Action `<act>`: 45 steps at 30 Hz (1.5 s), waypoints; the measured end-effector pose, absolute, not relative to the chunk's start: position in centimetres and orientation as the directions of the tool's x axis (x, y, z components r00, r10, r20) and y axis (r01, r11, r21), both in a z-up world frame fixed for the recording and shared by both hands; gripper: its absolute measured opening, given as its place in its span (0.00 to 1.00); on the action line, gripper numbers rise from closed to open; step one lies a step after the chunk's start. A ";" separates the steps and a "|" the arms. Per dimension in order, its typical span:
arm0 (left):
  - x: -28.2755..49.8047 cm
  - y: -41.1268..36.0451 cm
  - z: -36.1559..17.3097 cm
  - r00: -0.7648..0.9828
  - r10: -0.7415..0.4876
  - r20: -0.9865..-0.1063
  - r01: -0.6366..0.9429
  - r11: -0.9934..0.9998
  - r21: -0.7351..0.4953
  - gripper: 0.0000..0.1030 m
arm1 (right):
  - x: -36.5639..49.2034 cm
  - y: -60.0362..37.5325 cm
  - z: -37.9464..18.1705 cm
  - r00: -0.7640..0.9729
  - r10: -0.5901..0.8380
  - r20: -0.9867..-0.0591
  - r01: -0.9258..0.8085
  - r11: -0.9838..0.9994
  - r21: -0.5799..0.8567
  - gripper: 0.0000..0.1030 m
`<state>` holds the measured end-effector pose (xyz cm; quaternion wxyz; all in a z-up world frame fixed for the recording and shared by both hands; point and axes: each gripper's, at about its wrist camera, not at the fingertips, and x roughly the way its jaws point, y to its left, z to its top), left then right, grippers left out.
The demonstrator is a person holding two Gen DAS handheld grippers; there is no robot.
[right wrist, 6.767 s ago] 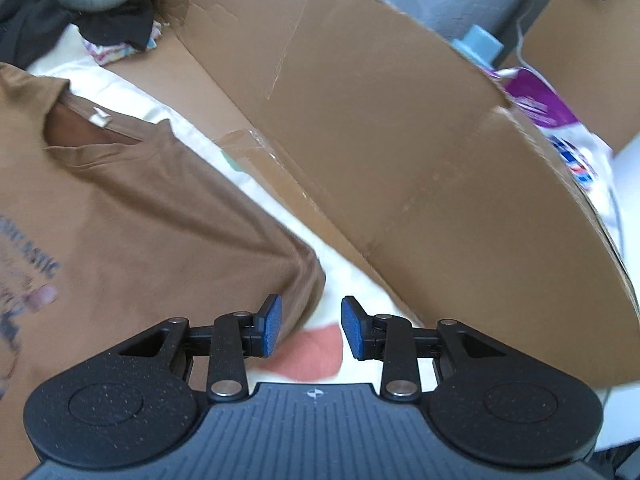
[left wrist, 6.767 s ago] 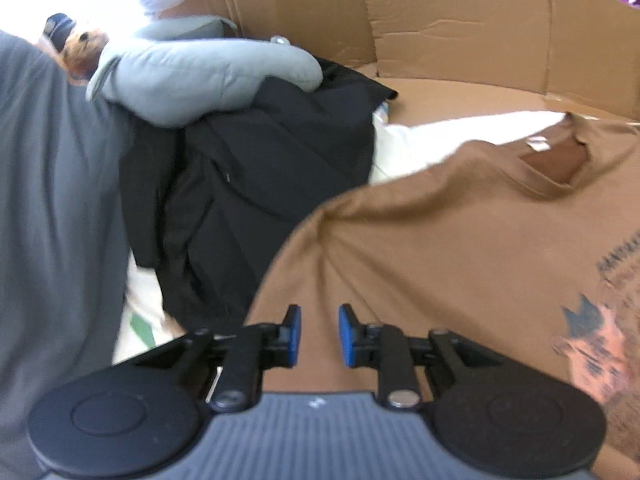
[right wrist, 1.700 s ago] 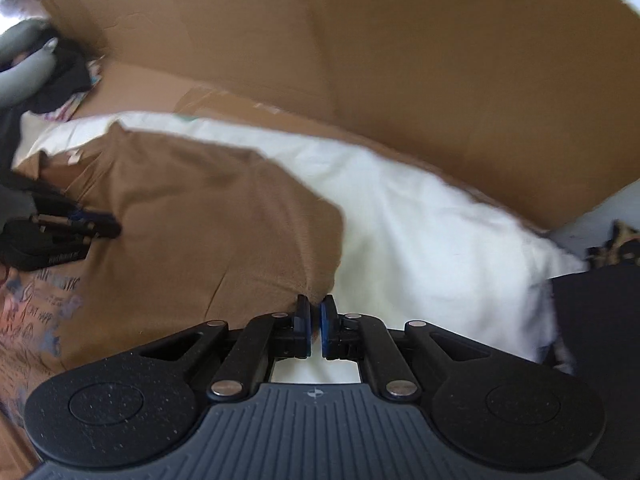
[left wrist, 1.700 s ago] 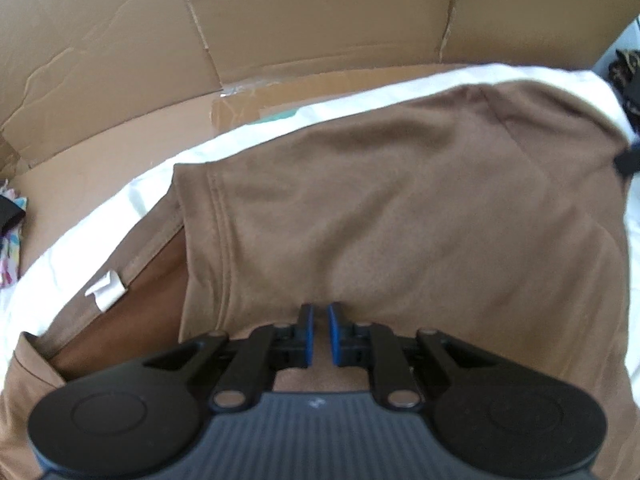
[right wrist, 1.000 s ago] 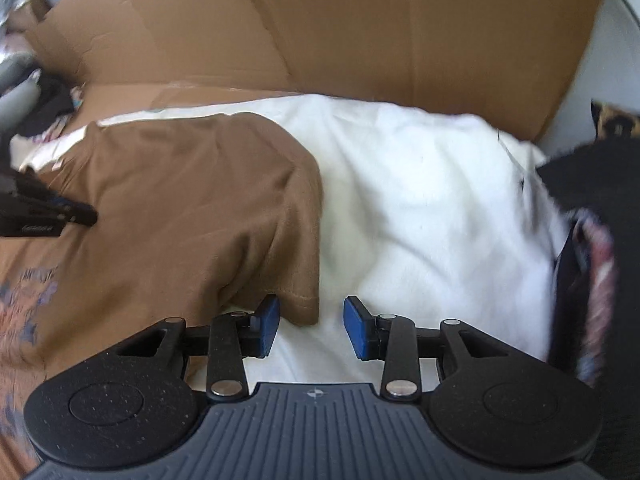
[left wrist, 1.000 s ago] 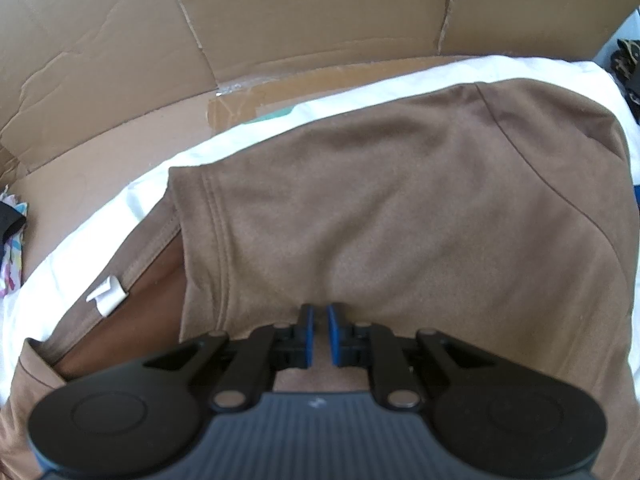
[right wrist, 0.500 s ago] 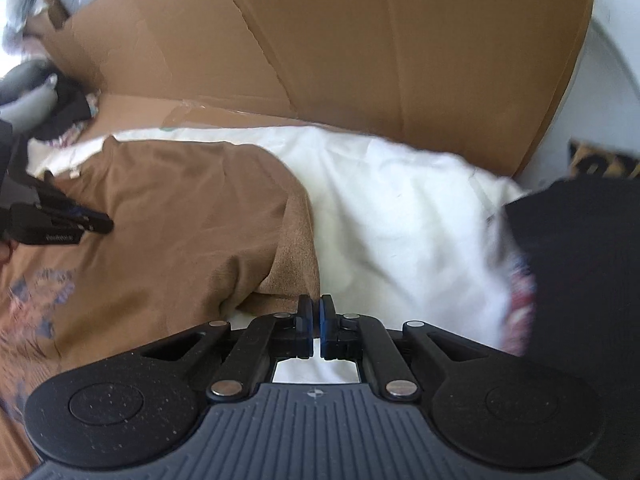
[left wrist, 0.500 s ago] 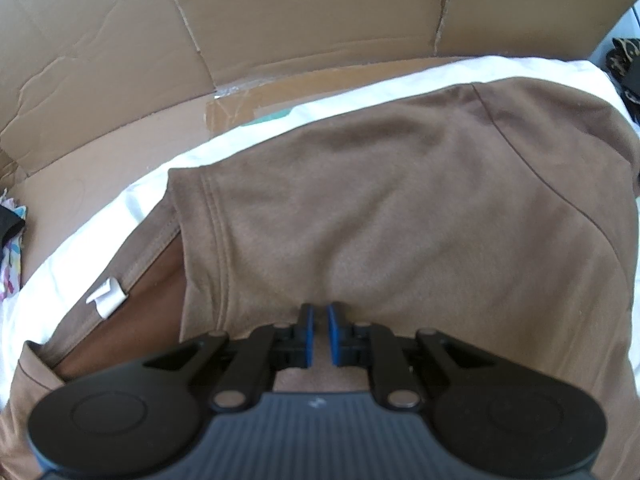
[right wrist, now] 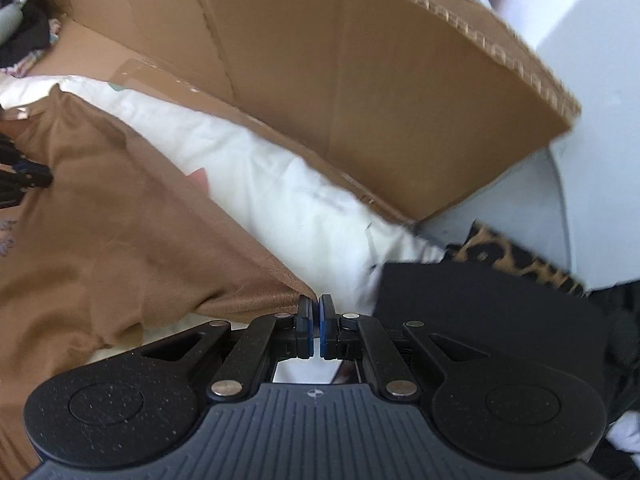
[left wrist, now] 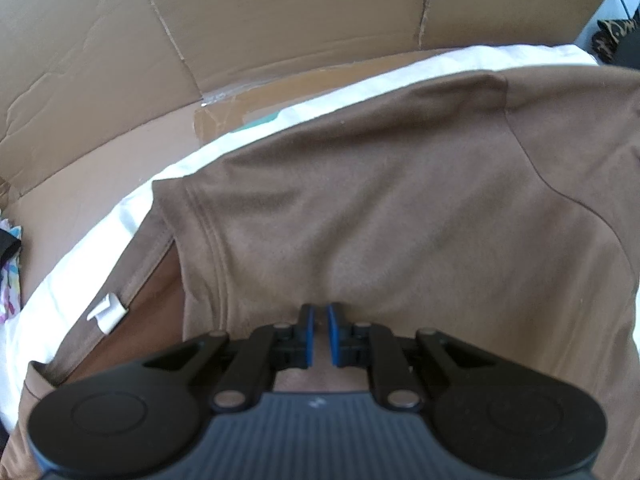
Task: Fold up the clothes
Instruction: 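Hold the folded hem with the left gripper while the right gripper pinches and releases the shirt edge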
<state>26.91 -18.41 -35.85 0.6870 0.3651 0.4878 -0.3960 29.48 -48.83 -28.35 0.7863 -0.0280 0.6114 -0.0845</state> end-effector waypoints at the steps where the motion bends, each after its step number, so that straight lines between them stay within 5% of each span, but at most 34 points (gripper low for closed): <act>1: 26.9 -18.4 -35.8 0.210 -0.187 -0.960 0.902 0.415 0.117 0.11 | 30.0 -48.9 -28.3 0.229 -0.178 -0.957 0.094 0.983 -0.160 0.00; 10: 27.0 -18.7 -35.9 0.203 -0.179 -0.963 0.904 0.412 0.114 0.11 | 33.6 -49.2 -28.6 0.208 -0.282 -0.937 0.066 0.959 -0.274 0.02; 15: 26.8 -18.9 -35.9 0.209 -0.170 -0.963 0.902 0.413 0.123 0.11 | 32.5 -49.5 -27.9 0.312 -0.294 -0.904 0.136 0.955 -0.263 0.22; 17: 26.7 -18.9 -35.9 0.213 -0.168 -0.963 0.902 0.413 0.128 0.10 | 31.3 -49.4 -27.2 0.360 -0.299 -0.884 0.164 0.953 -0.256 0.22; 29: 25.9 -18.9 -35.8 0.232 -0.165 -0.959 0.903 0.403 0.149 0.08 | 24.6 -45.8 -27.0 0.483 -0.191 -0.855 0.256 0.964 -0.071 0.22; 38: 25.9 -16.1 -32.5 0.210 -0.268 -0.940 0.896 0.437 0.076 0.11 | 21.8 -43.6 -33.0 0.475 -0.096 -0.874 0.423 0.897 0.131 0.42; 45: 25.3 -13.5 -28.4 0.220 -0.338 -0.915 0.875 0.482 0.032 0.12 | 21.3 -45.1 -36.1 0.507 -0.014 -0.862 0.536 0.788 0.303 0.40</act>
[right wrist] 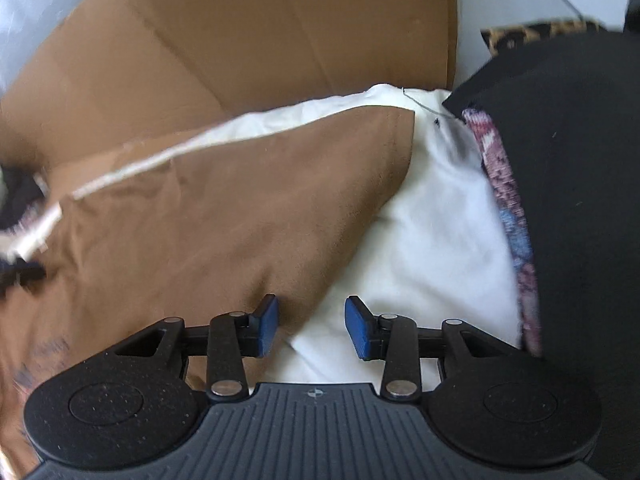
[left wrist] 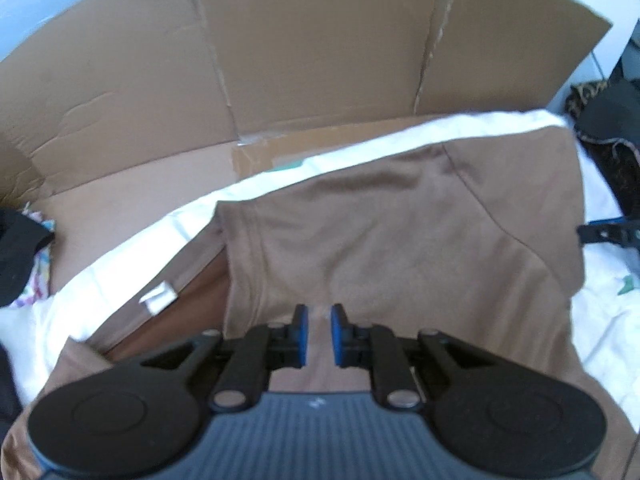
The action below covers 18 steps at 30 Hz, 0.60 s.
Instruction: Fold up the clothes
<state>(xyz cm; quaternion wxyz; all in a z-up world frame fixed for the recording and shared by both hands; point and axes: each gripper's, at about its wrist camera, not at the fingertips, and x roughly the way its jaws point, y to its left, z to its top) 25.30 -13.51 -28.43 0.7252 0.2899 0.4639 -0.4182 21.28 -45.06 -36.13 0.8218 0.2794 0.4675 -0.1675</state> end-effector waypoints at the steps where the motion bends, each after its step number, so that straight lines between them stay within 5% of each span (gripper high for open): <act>1: 25.2 -13.0 -28.1 0.219 -0.343 -0.913 0.872 0.489 0.025 0.12 | 21.4 -45.3 -36.2 0.510 -0.012 -0.860 0.545 0.779 0.312 0.34; 2: 25.2 -12.5 -27.9 0.219 -0.346 -0.912 0.868 0.495 0.021 0.12 | 21.5 -45.5 -36.2 0.512 -0.013 -0.859 0.551 0.772 0.317 0.13; 4: 24.9 -11.4 -27.6 0.238 -0.340 -0.910 0.858 0.512 0.033 0.12 | 21.9 -45.8 -35.9 0.510 -0.013 -0.860 0.559 0.765 0.320 0.02; 18: 23.3 -4.2 -26.4 0.266 -0.318 -0.910 0.810 0.586 0.032 0.12 | 27.6 -43.5 -30.4 0.475 -0.003 -0.880 0.462 0.852 0.246 0.01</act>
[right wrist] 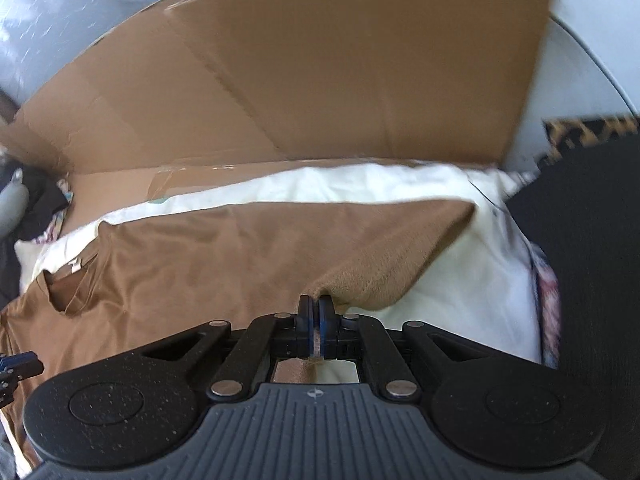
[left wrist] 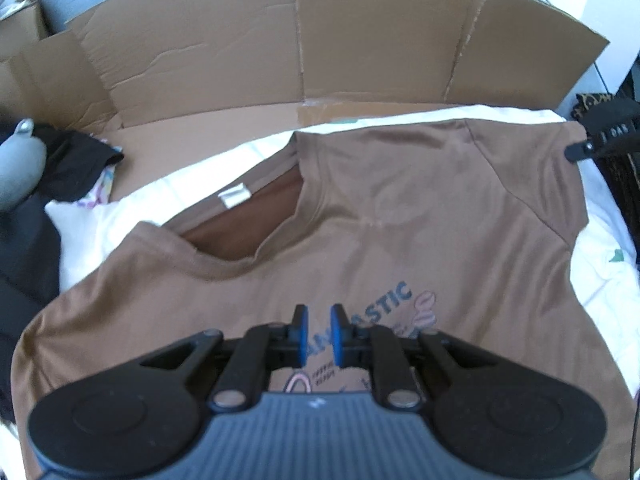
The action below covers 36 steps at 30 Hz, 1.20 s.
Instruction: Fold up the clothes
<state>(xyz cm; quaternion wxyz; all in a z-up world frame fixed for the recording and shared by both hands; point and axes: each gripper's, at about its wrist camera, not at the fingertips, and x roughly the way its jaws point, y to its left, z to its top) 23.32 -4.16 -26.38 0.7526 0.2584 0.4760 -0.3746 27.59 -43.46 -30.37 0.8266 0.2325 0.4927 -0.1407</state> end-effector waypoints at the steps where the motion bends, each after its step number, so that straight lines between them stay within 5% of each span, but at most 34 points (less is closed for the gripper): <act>1: 23.2 -3.8 -26.3 0.266 -0.318 -0.910 0.805 0.592 0.029 0.12 | 28.2 -43.2 -30.3 0.468 -0.003 -0.884 0.453 0.860 0.237 0.01; 11: 22.5 -0.2 -26.7 0.247 -0.306 -0.919 0.755 0.656 -0.015 0.12 | 33.0 -39.2 -33.1 0.411 0.053 -0.910 0.372 0.902 0.220 0.03; 13: 22.3 0.3 -26.8 0.243 -0.299 -0.923 0.748 0.664 -0.018 0.12 | 33.4 -38.7 -34.1 0.397 0.098 -0.913 0.352 0.902 0.250 0.09; 15: 22.1 0.8 -27.0 0.236 -0.295 -0.926 0.742 0.670 -0.024 0.12 | 33.6 -38.3 -34.5 0.393 0.133 -0.910 0.333 0.902 0.276 0.35; 17: 21.9 1.2 -27.1 0.232 -0.292 -0.928 0.739 0.673 -0.027 0.12 | 33.2 -38.1 -34.0 0.425 0.143 -0.894 0.321 0.900 0.296 0.40; 27: 21.3 1.1 -27.0 0.233 -0.286 -0.930 0.748 0.663 -0.016 0.12 | 28.8 -40.9 -31.3 0.508 0.045 -0.860 0.394 0.876 0.279 0.40; 36: 20.8 0.5 -26.7 0.230 -0.288 -0.930 0.759 0.651 -0.014 0.12 | 27.5 -41.9 -34.6 0.435 0.056 -0.899 0.489 0.824 0.288 0.42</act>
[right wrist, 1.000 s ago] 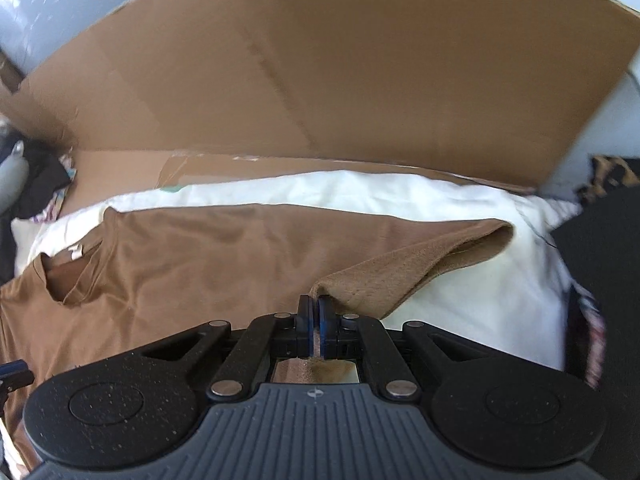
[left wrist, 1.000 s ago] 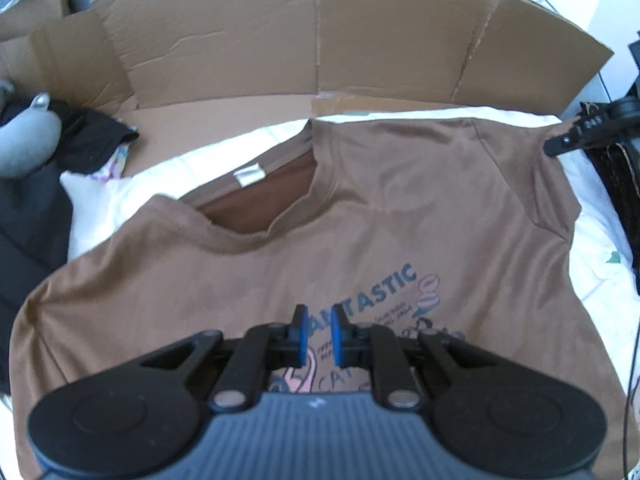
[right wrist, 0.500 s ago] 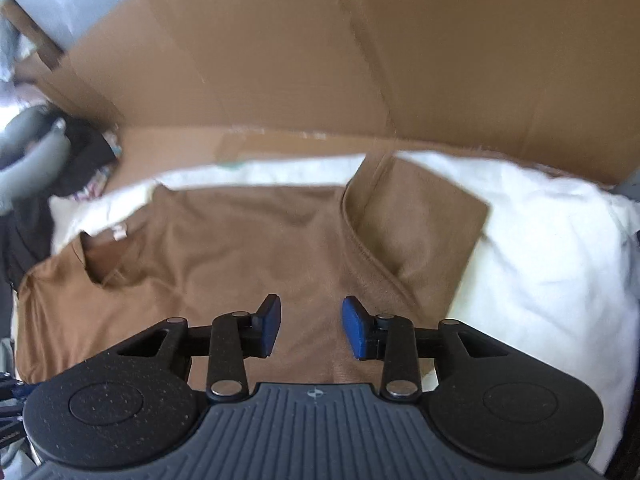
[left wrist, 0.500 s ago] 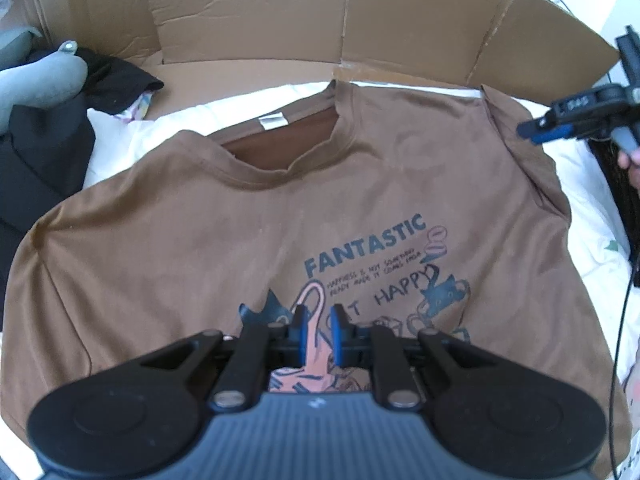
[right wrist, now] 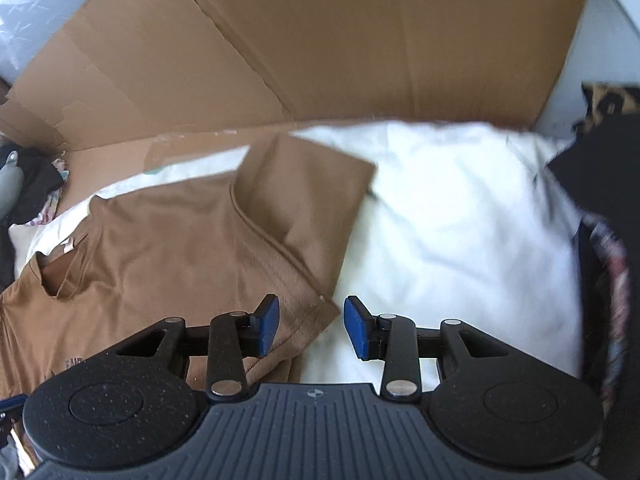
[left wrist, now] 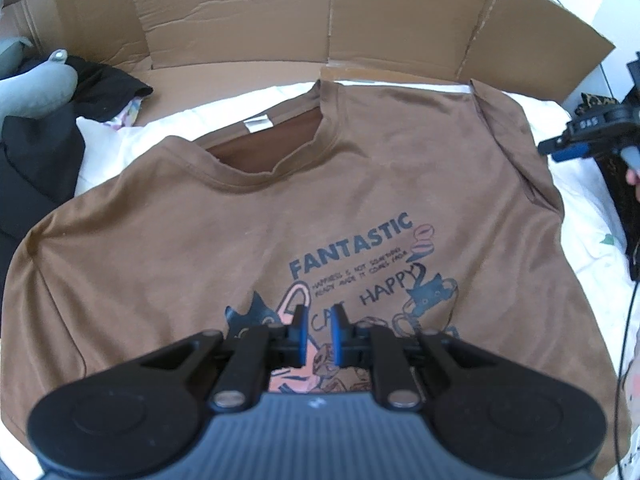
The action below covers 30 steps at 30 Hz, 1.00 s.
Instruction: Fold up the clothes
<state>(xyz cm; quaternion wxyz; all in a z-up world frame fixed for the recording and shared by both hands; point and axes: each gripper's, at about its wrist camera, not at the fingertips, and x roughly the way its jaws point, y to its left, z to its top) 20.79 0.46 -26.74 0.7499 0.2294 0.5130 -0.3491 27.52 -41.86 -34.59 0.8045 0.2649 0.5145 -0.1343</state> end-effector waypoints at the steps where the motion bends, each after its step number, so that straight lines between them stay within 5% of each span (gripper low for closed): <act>1: 20.8 0.5 -26.7 0.231 -0.288 -0.929 0.760 0.650 -0.012 0.12 | 27.6 -41.8 -34.9 0.431 0.059 -0.900 0.497 0.817 0.292 0.42; 5: 21.0 0.6 -26.7 0.236 -0.278 -0.931 0.759 0.651 -0.002 0.12 | 28.0 -41.6 -35.7 0.422 0.055 -0.905 0.515 0.807 0.289 0.41; 7: 21.2 0.8 -26.7 0.238 -0.272 -0.933 0.756 0.654 0.002 0.12 | 28.2 -41.5 -35.8 0.421 0.058 -0.905 0.514 0.807 0.290 0.32; 8: 21.3 0.8 -26.8 0.239 -0.269 -0.933 0.755 0.655 0.004 0.12 | 28.3 -41.5 -35.7 0.420 0.059 -0.906 0.512 0.809 0.290 0.18; 11: 21.7 0.9 -26.8 0.241 -0.264 -0.934 0.753 0.658 0.008 0.12 | 28.1 -41.6 -35.3 0.416 0.048 -0.908 0.508 0.816 0.275 0.08; 30: 21.1 -0.3 -26.8 0.228 -0.288 -0.930 0.761 0.648 -0.014 0.12 | 19.3 -43.6 -32.3 0.375 -0.144 -0.916 0.570 0.815 0.105 0.06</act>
